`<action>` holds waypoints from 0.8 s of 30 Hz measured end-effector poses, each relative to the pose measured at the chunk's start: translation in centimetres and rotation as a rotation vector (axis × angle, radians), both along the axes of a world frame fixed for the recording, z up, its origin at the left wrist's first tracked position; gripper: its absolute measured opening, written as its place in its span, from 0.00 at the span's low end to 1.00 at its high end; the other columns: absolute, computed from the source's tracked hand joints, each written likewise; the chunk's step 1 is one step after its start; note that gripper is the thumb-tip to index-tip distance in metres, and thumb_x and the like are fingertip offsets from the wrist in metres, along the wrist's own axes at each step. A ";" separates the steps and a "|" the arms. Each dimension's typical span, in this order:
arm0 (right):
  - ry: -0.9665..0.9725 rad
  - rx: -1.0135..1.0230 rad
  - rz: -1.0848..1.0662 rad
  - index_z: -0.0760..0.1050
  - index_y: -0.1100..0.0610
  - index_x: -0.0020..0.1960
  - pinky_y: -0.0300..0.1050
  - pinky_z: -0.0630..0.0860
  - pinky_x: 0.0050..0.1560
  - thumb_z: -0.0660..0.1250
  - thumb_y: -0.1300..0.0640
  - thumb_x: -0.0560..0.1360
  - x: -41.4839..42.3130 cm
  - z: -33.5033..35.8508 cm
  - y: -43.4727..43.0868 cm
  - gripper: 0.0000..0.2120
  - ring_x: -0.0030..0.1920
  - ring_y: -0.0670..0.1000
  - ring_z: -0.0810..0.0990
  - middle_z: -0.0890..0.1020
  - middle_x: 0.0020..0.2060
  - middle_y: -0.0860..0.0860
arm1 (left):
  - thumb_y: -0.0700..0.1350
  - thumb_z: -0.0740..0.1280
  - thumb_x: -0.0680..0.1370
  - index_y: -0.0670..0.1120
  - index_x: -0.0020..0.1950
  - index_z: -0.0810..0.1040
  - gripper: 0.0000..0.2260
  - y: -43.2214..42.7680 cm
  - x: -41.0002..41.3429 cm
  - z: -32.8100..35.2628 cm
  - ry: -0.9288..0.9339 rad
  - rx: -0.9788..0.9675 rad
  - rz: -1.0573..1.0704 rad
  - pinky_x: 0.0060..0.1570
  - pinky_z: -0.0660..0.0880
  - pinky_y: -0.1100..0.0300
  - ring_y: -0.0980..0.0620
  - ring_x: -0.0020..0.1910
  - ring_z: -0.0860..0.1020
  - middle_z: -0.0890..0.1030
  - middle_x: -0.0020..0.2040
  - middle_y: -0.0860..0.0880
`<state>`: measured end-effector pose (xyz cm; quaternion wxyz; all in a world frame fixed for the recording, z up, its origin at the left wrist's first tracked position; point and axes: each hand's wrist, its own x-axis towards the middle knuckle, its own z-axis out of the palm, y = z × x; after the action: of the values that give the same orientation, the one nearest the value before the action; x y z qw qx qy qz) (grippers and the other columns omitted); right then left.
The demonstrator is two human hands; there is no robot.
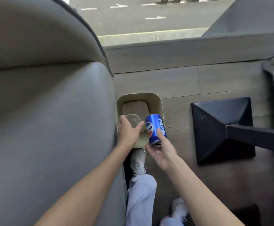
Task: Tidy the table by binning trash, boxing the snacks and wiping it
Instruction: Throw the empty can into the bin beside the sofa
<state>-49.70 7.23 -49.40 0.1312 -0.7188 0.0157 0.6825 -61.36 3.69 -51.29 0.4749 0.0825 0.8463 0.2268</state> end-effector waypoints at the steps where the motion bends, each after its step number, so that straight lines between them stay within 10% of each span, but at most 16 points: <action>1: -0.005 -0.009 -0.012 0.61 0.63 0.72 0.51 0.76 0.56 0.70 0.54 0.76 -0.5 -1.6 0.4 0.31 0.65 0.60 0.76 0.72 0.67 0.64 | 0.52 0.72 0.73 0.42 0.66 0.66 0.28 0.7 0.1 -1.7 0.011 -0.008 0.039 0.62 0.68 0.55 0.42 0.65 0.72 0.72 0.66 0.42; 18: -0.087 -0.073 0.236 0.59 0.59 0.76 0.52 0.74 0.65 0.73 0.56 0.73 -5.0 -18.5 6.2 0.37 0.71 0.57 0.68 0.66 0.73 0.58 | 0.56 0.71 0.74 0.40 0.75 0.54 0.39 5.3 -2.0 -18.4 -0.144 -0.315 0.372 0.67 0.68 0.47 0.38 0.71 0.68 0.65 0.73 0.38; 24: -0.205 0.183 0.875 0.51 0.50 0.79 0.53 0.67 0.73 0.73 0.49 0.73 -2.9 -15.7 4.8 0.42 0.73 0.54 0.67 0.64 0.75 0.53 | 0.55 0.67 0.76 0.45 0.75 0.60 0.32 5.6 -1.5 -15.6 -0.010 -0.225 0.094 0.69 0.66 0.48 0.40 0.72 0.67 0.67 0.72 0.41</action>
<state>-52.55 12.06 -65.05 -0.1058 -0.7071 -0.3628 0.5976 -62.86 9.29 -66.84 0.4744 -0.0123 0.8668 0.1530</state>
